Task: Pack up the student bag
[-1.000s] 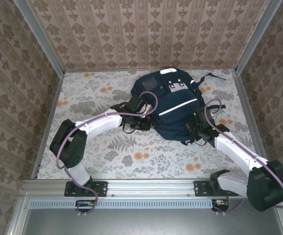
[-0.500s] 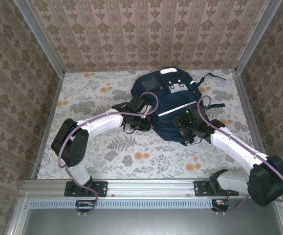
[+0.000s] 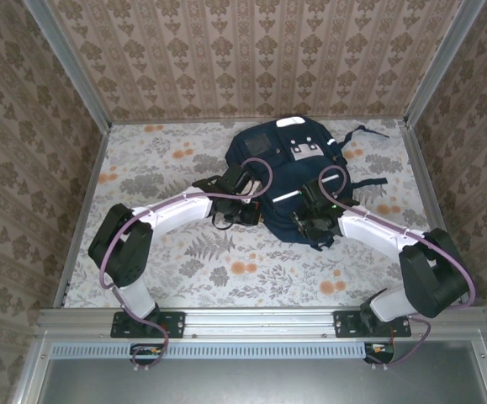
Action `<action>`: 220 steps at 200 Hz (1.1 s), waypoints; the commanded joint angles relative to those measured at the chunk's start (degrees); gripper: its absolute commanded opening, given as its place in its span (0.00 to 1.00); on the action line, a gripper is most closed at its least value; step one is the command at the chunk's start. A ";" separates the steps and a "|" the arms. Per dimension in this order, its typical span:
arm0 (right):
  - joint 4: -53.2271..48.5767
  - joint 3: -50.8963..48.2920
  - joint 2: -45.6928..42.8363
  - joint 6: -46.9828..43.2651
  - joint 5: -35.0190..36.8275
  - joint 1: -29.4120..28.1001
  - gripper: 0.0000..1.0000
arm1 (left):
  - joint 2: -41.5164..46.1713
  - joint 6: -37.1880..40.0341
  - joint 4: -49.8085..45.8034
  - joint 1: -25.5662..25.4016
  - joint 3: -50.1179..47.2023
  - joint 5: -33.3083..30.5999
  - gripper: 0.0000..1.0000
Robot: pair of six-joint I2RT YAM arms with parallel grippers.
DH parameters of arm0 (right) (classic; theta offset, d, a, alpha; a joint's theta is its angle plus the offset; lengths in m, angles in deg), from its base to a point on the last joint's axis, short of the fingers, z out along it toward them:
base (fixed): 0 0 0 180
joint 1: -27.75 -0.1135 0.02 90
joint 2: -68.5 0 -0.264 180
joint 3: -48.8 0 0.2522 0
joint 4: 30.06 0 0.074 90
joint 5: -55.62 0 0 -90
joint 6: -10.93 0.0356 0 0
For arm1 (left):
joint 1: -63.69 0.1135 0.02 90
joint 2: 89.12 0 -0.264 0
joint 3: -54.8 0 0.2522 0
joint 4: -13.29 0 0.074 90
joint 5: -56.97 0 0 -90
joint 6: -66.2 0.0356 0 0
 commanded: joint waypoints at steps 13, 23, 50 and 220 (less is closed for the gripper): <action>-5.55 0.61 0.69 -1.25 8.98 0.16 0.00 | 0.26 -0.29 -0.76 -0.35 1.49 -0.11 0.00; -5.64 0.06 -0.57 -1.53 9.82 0.14 0.00 | 0.04 -0.08 -1.51 -0.26 1.94 -1.32 0.00; -5.09 -2.53 -5.28 -1.91 12.67 0.32 0.00 | -0.23 -0.20 -2.76 1.09 1.96 -4.31 0.00; 1.13 -8.85 -4.68 -2.57 9.00 5.95 0.00 | -7.75 0.55 -9.20 12.68 8.25 -11.00 0.00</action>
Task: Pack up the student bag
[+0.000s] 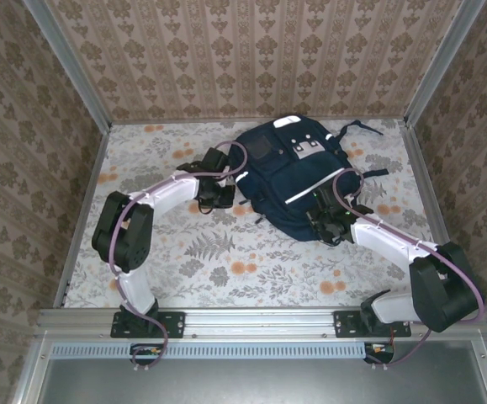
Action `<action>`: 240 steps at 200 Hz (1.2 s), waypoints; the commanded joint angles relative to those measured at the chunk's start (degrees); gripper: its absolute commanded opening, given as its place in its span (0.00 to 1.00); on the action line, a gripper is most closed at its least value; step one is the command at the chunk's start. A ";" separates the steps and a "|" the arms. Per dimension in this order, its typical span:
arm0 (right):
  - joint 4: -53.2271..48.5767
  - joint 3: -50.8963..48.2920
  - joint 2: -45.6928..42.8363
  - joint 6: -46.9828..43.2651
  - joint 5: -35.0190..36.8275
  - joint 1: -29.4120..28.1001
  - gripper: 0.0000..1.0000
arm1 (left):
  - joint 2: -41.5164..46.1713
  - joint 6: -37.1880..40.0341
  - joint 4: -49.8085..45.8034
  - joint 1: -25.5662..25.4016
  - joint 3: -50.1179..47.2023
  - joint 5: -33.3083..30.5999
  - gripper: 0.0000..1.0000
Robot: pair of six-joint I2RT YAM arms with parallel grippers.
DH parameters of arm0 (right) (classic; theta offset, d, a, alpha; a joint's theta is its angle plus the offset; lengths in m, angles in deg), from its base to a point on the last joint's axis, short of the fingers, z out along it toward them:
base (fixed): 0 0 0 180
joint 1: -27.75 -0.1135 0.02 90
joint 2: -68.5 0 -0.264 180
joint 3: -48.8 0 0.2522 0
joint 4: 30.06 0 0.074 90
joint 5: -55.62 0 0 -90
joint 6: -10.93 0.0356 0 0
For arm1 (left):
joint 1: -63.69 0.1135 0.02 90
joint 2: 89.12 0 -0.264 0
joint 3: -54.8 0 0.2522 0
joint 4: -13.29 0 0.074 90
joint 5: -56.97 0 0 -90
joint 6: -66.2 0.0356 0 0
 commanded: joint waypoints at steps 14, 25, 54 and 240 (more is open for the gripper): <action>-1.00 -2.00 1.86 -1.97 2.83 0.99 0.00 | -1.98 0.51 -3.01 0.48 3.10 -1.03 0.00; -0.59 -1.41 2.12 -3.35 2.03 0.98 0.00 | -1.48 0.28 -2.43 0.52 2.61 -0.04 0.00; -0.65 -0.74 1.63 -6.31 1.82 0.88 0.00 | 1.02 0.48 2.93 -0.49 -1.39 6.31 0.21; 2.16 -1.08 4.23 -9.61 -4.52 2.92 0.00 | -0.49 9.57 39.47 -14.23 -18.66 4.44 0.43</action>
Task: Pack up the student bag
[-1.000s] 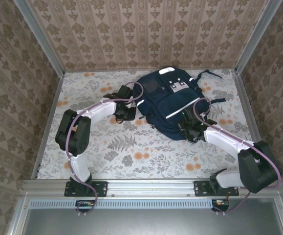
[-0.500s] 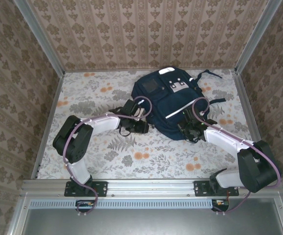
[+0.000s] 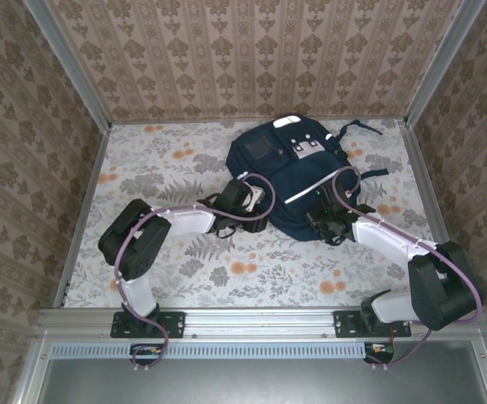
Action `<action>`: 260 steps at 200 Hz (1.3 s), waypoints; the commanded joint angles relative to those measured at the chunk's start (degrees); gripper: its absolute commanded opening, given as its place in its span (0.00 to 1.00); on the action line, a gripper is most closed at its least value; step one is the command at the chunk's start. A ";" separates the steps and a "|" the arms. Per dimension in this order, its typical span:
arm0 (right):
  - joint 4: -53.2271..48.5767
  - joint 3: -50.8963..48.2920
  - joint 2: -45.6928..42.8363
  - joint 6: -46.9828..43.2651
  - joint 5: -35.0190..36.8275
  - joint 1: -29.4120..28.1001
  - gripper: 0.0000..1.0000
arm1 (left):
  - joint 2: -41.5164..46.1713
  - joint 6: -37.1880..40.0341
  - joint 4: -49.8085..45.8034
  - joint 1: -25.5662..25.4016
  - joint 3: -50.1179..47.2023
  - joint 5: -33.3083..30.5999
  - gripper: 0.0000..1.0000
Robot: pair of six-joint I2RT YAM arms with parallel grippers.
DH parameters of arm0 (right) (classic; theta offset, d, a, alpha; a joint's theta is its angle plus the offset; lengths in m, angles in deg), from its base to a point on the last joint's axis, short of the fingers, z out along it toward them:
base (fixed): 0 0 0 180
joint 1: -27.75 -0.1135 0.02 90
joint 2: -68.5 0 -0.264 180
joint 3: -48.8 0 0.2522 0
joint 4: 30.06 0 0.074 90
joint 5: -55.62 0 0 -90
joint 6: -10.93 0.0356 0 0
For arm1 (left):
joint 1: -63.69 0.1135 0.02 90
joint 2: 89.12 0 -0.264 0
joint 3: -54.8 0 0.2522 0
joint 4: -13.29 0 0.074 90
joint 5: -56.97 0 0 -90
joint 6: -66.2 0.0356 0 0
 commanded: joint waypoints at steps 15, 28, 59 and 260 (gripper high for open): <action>1.43 -1.28 3.70 -1.26 -0.37 0.86 0.00 | -2.78 2.46 4.58 -1.36 0.31 -0.85 0.43; 2.15 -1.53 4.13 -1.24 -1.03 0.83 0.00 | -3.62 2.37 4.19 -1.50 1.02 -1.67 0.43; 2.30 -1.92 4.38 -1.49 -1.13 0.81 0.00 | -3.48 3.20 3.15 -1.37 1.67 -5.38 0.28; -1.61 -1.39 1.15 -5.11 0.94 2.81 0.00 | 1.48 6.78 11.60 -0.93 -4.25 -4.32 0.41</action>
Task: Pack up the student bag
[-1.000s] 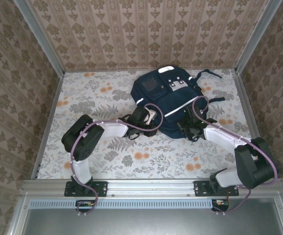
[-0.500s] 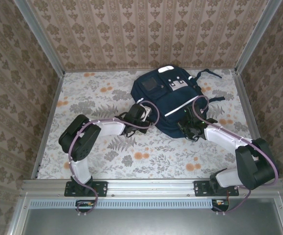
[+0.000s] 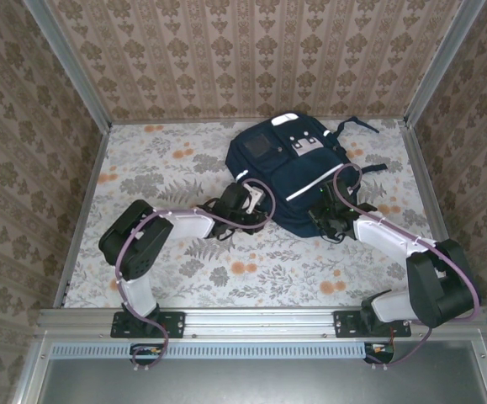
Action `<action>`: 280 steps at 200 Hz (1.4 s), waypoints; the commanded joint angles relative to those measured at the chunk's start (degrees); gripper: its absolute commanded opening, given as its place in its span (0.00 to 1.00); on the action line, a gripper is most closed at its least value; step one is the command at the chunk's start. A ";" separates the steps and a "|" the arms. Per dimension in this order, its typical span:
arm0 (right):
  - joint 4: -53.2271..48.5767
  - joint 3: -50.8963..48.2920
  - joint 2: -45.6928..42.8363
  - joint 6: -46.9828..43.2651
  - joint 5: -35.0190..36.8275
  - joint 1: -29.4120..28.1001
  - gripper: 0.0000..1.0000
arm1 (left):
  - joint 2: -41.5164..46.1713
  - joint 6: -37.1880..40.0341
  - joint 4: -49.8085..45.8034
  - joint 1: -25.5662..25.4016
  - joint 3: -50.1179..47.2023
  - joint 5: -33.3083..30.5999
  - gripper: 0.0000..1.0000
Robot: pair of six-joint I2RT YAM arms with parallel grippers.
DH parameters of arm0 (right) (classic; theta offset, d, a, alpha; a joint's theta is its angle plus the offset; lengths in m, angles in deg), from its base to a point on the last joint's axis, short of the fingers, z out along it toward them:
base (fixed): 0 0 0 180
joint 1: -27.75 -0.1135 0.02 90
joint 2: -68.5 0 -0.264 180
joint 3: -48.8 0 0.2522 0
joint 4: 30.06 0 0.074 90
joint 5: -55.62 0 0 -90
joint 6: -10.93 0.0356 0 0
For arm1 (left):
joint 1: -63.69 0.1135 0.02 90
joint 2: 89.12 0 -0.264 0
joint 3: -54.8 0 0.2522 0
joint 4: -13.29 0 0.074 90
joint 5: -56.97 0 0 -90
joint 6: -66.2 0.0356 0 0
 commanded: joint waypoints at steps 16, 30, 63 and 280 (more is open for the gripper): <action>-3.33 -1.44 0.86 -1.44 0.42 1.02 0.00 | 0.50 3.58 4.30 -0.62 -0.35 -2.56 0.42; -2.92 -1.65 0.95 -1.42 -0.03 1.09 0.00 | -0.57 4.82 4.73 -0.68 0.16 -3.58 0.43; -2.28 -1.75 2.65 -1.30 -1.27 1.37 0.00 | -3.71 7.16 4.65 -1.13 2.68 -3.37 0.39; -6.93 -1.48 3.20 -2.10 3.58 2.35 0.00 | -1.94 6.95 -2.72 1.72 2.93 -15.23 0.00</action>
